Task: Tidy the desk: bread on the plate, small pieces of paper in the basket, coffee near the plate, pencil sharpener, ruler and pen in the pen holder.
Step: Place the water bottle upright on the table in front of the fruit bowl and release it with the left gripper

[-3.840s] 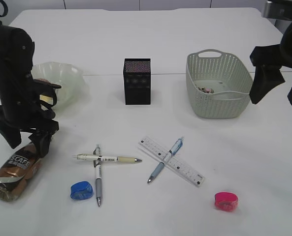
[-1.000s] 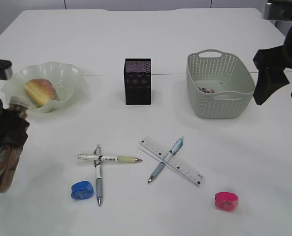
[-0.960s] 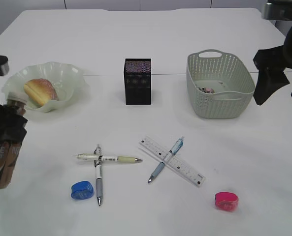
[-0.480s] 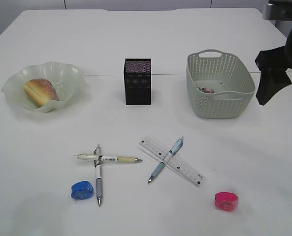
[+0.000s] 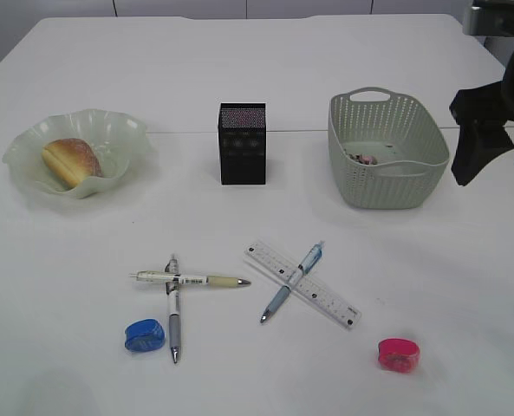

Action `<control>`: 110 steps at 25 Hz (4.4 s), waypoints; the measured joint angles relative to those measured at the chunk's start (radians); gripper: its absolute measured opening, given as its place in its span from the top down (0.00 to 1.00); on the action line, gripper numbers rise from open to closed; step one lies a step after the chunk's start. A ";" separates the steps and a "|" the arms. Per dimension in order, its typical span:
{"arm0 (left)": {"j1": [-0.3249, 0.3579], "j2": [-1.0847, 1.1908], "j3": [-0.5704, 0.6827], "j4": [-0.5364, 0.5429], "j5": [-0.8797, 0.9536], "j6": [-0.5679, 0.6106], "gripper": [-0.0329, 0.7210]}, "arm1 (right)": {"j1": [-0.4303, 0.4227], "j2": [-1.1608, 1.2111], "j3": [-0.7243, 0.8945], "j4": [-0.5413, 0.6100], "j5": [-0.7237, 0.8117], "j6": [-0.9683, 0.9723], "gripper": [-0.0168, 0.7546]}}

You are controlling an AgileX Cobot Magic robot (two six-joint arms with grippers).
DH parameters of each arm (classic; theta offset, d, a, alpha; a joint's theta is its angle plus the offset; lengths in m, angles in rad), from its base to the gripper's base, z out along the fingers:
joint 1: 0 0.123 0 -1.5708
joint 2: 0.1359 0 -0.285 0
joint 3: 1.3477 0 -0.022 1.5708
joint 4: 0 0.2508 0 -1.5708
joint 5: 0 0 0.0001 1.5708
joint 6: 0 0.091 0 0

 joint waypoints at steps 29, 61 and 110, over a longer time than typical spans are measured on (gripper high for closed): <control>0.121 0.879 0.000 -0.082 -1.023 -0.004 0.55 | 0.000 -0.001 0.000 -0.033 0.000 0.000 0.25; 0.121 1.276 -0.169 -0.145 -1.037 -0.045 0.55 | 0.000 -0.001 0.000 -0.098 0.000 -0.002 0.25; 0.121 1.276 -0.171 -0.182 -1.078 -0.146 0.12 | 0.000 -0.001 0.000 -0.098 0.000 -0.002 0.25</control>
